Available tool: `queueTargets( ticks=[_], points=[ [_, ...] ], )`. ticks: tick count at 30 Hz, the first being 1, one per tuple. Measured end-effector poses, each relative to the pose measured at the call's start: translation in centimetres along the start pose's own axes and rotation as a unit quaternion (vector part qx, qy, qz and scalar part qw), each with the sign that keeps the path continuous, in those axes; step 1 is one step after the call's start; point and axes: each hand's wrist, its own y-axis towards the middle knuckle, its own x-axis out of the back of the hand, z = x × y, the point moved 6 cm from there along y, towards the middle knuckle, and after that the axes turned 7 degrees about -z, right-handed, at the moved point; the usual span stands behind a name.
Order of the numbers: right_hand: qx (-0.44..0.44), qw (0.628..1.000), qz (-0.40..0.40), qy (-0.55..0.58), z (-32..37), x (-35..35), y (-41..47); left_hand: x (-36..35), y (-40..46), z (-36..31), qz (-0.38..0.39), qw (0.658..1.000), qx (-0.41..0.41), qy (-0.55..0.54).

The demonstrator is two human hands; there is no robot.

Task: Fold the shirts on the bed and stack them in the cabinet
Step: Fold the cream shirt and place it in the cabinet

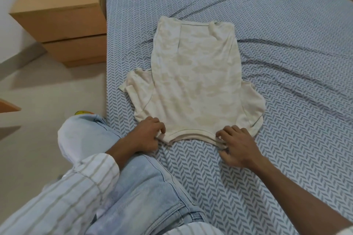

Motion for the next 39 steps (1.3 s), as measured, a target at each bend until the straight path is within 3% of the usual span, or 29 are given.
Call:
queueTargets(
  ticks=[3, 6, 12, 16, 18, 26, 28, 31, 34, 36, 39],
  points=[
    [0.020, 1.000, -0.012, 0.005, 2.6, 0.4, 1.7, 1.8, -0.2, 2.5, -0.181, 0.971, 0.117, -0.107],
    [0.070, 0.997, -0.011, 0.019, 7.1, 0.0, 4.8, 3.4, -1.3, 5.4, -0.289, 0.901, 0.272, -0.176],
    [0.150, 0.988, 0.004, 0.027, 16.9, -1.2, 11.0, 2.7, -2.8, 10.2, -0.300, 0.718, 0.486, -0.398],
    [0.099, 0.992, 0.065, 0.039, 19.3, -2.7, 13.7, 2.9, -1.7, 12.1, -0.305, 0.605, 0.495, -0.544],
    [0.089, 0.989, 0.093, 0.068, 19.6, -3.1, 13.8, 3.4, -0.7, 12.9, -0.304, 0.569, 0.489, -0.587],
    [0.156, 0.972, 0.132, 0.120, 19.1, -3.6, 11.7, 5.3, 3.8, 15.2, -0.296, 0.467, 0.474, -0.685],
    [0.146, 0.974, 0.130, 0.116, 19.1, -3.5, 12.2, 5.5, 3.9, 16.0, -0.322, 0.441, 0.495, -0.676],
    [0.125, 0.983, 0.082, 0.109, 19.8, -3.2, 13.5, 6.2, 2.4, 17.3, -0.399, 0.431, 0.514, -0.626],
    [0.126, 0.984, 0.067, 0.105, 21.7, -3.5, 15.0, 6.3, 0.7, 18.6, -0.470, 0.384, 0.525, -0.596],
    [0.131, 0.980, 0.098, 0.113, 23.0, -3.8, 15.7, 6.4, 0.0, 18.8, -0.493, 0.378, 0.528, -0.579],
    [0.133, 0.975, 0.136, 0.118, 23.7, -3.7, 16.6, 6.1, 0.0, 18.5, -0.458, 0.402, 0.538, -0.582]
  ],
)
